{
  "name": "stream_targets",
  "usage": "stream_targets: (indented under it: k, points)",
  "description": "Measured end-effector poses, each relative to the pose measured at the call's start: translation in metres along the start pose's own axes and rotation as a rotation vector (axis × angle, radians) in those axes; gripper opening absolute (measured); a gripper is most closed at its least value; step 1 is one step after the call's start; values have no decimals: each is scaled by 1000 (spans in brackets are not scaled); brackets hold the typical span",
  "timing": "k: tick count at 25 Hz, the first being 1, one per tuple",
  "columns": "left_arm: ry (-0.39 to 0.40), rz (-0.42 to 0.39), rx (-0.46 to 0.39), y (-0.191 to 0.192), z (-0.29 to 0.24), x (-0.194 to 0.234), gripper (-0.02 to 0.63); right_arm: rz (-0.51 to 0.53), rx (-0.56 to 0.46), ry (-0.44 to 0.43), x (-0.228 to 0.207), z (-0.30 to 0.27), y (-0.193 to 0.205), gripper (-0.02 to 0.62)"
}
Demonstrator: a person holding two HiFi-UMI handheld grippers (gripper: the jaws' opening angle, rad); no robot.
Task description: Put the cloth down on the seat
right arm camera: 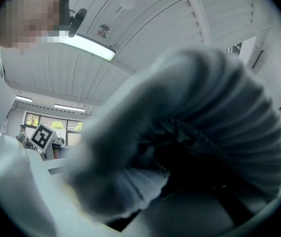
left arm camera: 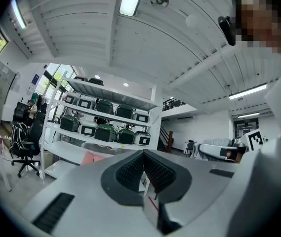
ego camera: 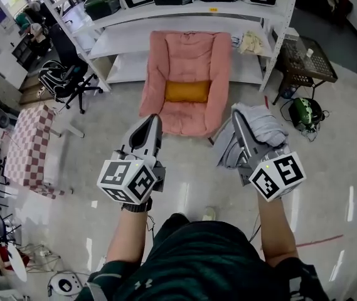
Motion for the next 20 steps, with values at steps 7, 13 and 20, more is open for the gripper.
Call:
stream_targets:
  k: [7,13,20]
  points:
    - [10,14,11,13,-28,4,6,-5,7,30,-23,-7,7,35]
    - [41,27,28,32,-67,22,6,3,36,60,-43,-32,27,35]
    - [83,26,31,41,-132,68,6,11,64,95,-69,-97,54,35]
Point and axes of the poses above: the fingertips, and each gripper's own axes: z backward along the fingers, x to its left, y out of its underside, the point moved 3 cm from there along z, backward along the fingers, and after that the axes turned 10 degrees about -x, right-handed, at the moved point
